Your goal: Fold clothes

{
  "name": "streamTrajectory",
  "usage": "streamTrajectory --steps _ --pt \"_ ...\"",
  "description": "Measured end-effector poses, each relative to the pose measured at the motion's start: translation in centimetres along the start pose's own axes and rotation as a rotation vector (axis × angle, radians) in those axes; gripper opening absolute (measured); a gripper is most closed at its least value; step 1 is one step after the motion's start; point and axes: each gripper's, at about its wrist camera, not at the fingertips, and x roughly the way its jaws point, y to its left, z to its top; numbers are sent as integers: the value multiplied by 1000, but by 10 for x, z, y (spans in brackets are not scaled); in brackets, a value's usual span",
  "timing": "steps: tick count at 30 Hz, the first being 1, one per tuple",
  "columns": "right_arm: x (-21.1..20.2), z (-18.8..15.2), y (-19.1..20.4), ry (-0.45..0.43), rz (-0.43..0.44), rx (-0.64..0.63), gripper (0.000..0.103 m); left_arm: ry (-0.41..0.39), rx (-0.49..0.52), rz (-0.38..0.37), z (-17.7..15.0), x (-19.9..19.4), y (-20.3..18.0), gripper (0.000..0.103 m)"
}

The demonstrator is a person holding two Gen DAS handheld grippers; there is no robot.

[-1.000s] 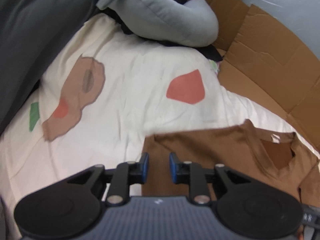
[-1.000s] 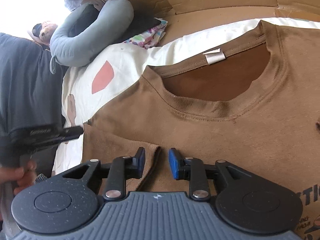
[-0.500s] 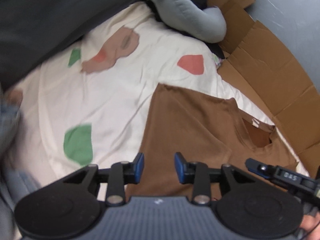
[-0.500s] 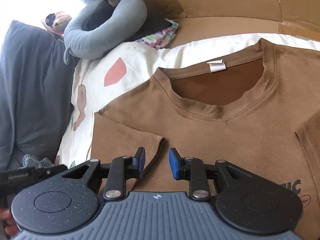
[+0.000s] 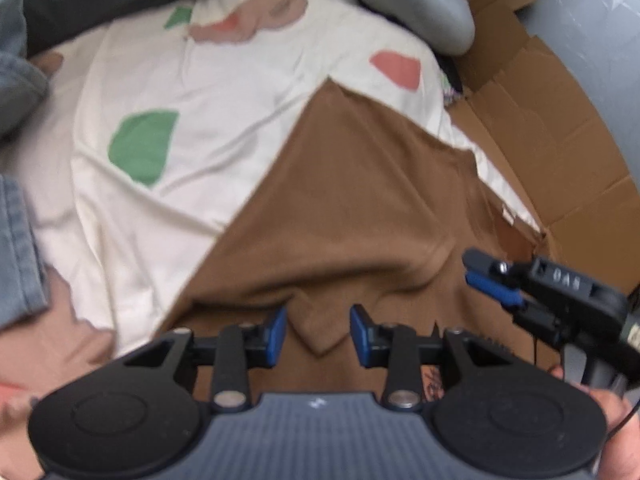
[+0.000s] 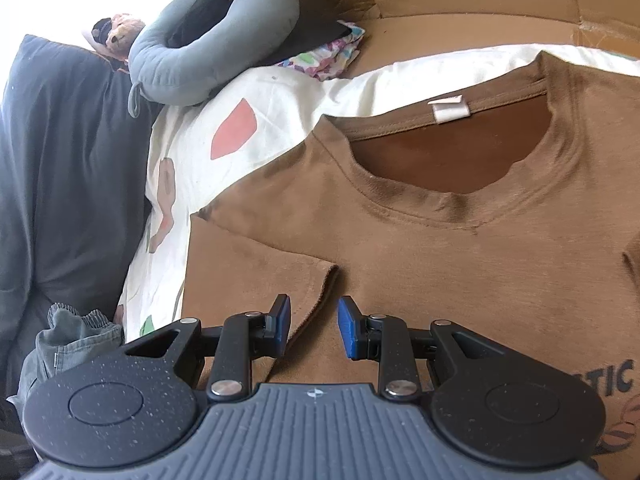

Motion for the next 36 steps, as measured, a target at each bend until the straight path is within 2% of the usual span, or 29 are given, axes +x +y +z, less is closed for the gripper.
streamTrajectory --steps 5,10,13,15,17,23,28,36 --pt "12 -1 2 14 15 -10 28 23 -75 21 -7 20 7 36" --pt "20 1 -2 1 -28 -10 27 -10 -114 24 -9 28 9 35" --pt "23 3 -3 -15 -56 -15 28 -17 -137 39 -9 29 8 22" --pt "26 4 -3 -8 -68 -24 27 -12 -150 34 -9 28 9 6" --pt "29 4 -2 3 -80 -37 27 -2 -166 26 -9 24 10 5" --pt "33 6 -3 3 -107 -47 16 29 -247 -12 -7 8 9 5" --pt "35 8 -2 -5 -127 -37 11 51 -252 -19 -10 -1 5 5" --pt "33 10 -2 -17 -128 -30 7 115 -315 -37 -22 9 10 5"
